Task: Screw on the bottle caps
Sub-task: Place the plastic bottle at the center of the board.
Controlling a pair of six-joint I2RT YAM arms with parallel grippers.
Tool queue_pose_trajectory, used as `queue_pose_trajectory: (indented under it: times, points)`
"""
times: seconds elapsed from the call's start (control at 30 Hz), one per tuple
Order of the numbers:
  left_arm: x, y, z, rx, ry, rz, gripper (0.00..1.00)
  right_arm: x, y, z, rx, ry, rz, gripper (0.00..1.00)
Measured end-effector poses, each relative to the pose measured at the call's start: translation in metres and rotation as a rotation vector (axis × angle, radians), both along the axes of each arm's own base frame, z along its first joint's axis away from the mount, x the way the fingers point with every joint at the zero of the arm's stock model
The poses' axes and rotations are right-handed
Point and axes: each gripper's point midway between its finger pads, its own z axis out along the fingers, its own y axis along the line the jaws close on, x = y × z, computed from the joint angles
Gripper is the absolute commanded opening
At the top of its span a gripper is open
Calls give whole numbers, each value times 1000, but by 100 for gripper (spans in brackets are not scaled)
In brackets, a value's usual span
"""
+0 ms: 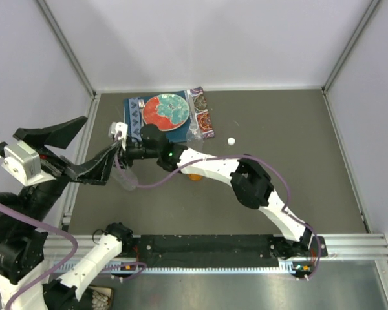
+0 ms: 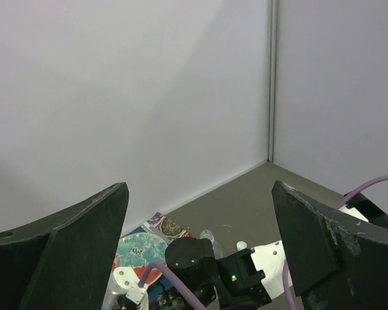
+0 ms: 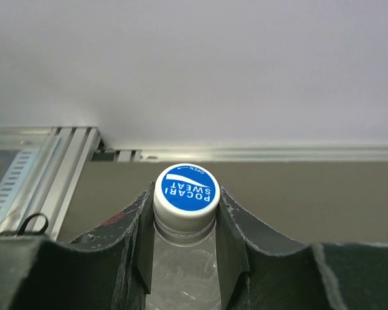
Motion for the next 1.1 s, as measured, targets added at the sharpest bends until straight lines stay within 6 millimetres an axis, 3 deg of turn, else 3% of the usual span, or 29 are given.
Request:
queue_pose_trajectory:
  times: [0.33,0.6,0.83,1.1]
  points:
    - [15,1,-11,-24,63,33,99,14,18,37,225,-73,-83,5]
    - [21,0,-19,-23,87,37,99,16,24,5,186,-50,-119,6]
    - [23,0,-21,-22,94,39,99,19,24,-2,164,-39,-138,12]
    - [25,1,-23,-24,99,50,99,19,23,-17,107,-9,-144,12]
